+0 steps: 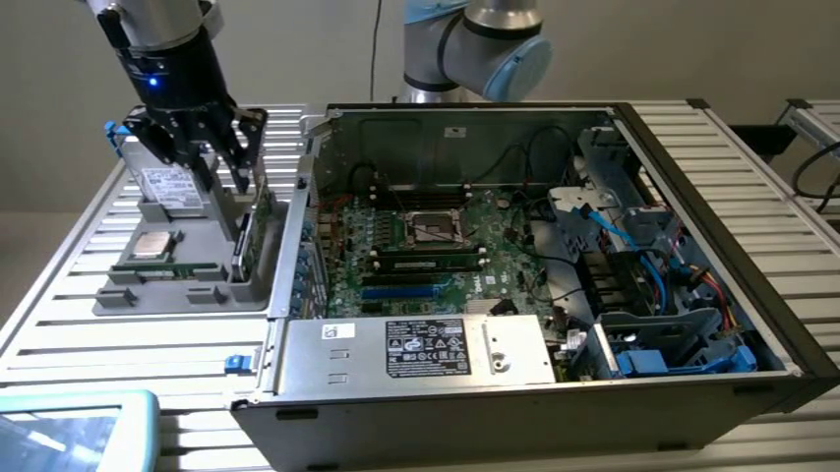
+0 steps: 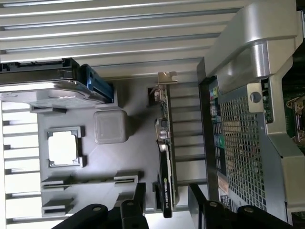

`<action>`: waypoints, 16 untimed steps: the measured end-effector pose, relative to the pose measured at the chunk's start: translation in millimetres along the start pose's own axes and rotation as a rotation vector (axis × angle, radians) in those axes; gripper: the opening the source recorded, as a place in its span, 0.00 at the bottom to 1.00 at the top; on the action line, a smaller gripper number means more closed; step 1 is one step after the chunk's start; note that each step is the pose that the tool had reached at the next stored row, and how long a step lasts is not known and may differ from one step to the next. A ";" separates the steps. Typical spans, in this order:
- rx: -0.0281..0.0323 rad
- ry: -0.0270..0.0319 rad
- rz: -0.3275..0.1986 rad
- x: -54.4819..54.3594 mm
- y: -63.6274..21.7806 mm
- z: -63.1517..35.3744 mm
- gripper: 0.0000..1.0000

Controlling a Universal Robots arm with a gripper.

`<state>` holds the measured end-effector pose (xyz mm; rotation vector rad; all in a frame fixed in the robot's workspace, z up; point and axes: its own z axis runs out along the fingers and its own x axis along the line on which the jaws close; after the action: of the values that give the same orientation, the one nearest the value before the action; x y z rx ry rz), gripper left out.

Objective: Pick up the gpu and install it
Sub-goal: 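Pick up the gpu and move the gpu toward the slot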

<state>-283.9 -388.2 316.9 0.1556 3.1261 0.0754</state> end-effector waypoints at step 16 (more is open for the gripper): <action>-0.0004 -0.0049 0.009 0.4 -1.4 28.7 0.48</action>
<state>-284.0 -388.2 288.2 0.1702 3.1206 0.0757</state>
